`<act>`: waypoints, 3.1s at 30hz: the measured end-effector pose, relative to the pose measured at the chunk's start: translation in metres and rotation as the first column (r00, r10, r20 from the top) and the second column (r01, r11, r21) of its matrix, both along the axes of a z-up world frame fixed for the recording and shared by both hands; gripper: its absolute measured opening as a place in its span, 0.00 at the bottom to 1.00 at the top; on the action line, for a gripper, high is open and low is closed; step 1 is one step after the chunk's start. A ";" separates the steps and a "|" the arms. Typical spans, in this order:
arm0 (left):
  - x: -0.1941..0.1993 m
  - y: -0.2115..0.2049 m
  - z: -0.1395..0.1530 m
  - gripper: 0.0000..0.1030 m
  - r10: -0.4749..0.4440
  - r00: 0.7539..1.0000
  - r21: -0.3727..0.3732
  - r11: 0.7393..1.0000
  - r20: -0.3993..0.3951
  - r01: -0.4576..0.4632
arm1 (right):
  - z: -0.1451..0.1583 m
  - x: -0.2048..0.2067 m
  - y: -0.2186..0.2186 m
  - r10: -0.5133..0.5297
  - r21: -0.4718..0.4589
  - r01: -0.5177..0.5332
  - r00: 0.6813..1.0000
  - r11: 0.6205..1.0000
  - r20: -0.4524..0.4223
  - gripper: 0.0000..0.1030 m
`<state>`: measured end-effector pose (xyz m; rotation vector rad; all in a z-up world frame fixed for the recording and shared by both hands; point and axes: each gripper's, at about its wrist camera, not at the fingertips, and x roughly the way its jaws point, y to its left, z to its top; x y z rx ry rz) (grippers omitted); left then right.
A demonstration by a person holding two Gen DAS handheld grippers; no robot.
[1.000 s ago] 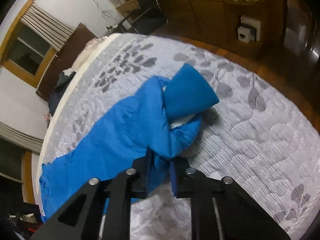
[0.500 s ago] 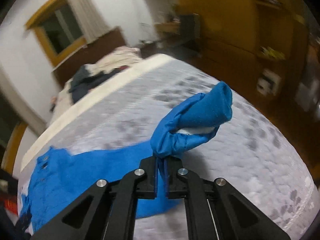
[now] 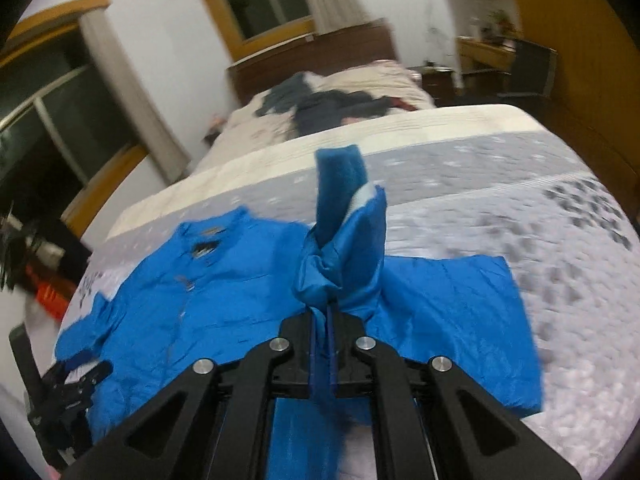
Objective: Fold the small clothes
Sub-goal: 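Fold the held sleeve across the jacket front with the right tool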
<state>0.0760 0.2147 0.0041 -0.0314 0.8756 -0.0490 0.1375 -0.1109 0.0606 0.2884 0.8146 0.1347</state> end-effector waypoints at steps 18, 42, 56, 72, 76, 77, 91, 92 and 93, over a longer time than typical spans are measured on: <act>0.008 0.010 -0.003 0.97 -0.008 0.999 -0.080 0.997 -0.041 0.005 | -0.071 0.024 0.128 0.298 -0.033 -0.306 0.944 0.952 -0.144 0.06; 0.091 -0.101 -0.055 0.96 -0.228 0.926 -0.322 0.938 -0.300 0.126 | -0.024 -0.002 -0.006 0.136 0.117 -0.123 0.985 0.985 -0.104 0.71; 0.093 -0.128 -0.039 0.19 -0.208 0.956 -0.275 0.950 -0.206 0.147 | -0.039 0.002 -0.061 -0.014 0.167 0.039 0.989 0.985 -0.144 0.71; 0.077 0.026 0.010 0.16 0.098 0.995 -0.226 0.969 -0.010 -0.098 | -0.053 0.011 -0.050 0.056 0.255 -0.014 0.986 0.967 -0.156 0.71; 0.082 0.052 -0.001 0.16 0.128 0.990 -0.229 0.964 -0.052 -0.136 | -0.068 0.019 -0.027 0.103 0.251 -0.052 0.975 0.967 -0.196 0.71; 0.079 0.058 -0.005 0.16 0.129 0.989 -0.232 0.962 -0.065 -0.141 | -0.072 0.021 -0.022 0.108 0.240 -0.057 0.973 0.969 -0.206 0.71; 0.078 0.086 -0.046 0.39 0.115 0.977 -0.219 0.964 -0.177 -0.153 | -0.102 0.031 0.004 0.097 0.150 -0.054 0.950 0.987 -0.298 0.48; 0.072 0.089 -0.038 0.40 0.117 0.980 -0.223 0.963 -0.162 -0.151 | -0.094 0.027 0.002 0.081 0.142 -0.041 0.953 0.989 -0.292 0.49; 0.069 0.093 -0.032 0.41 0.122 0.982 -0.221 0.963 -0.146 -0.152 | -0.084 0.024 0.001 0.064 0.122 -0.031 0.960 0.992 -0.273 0.49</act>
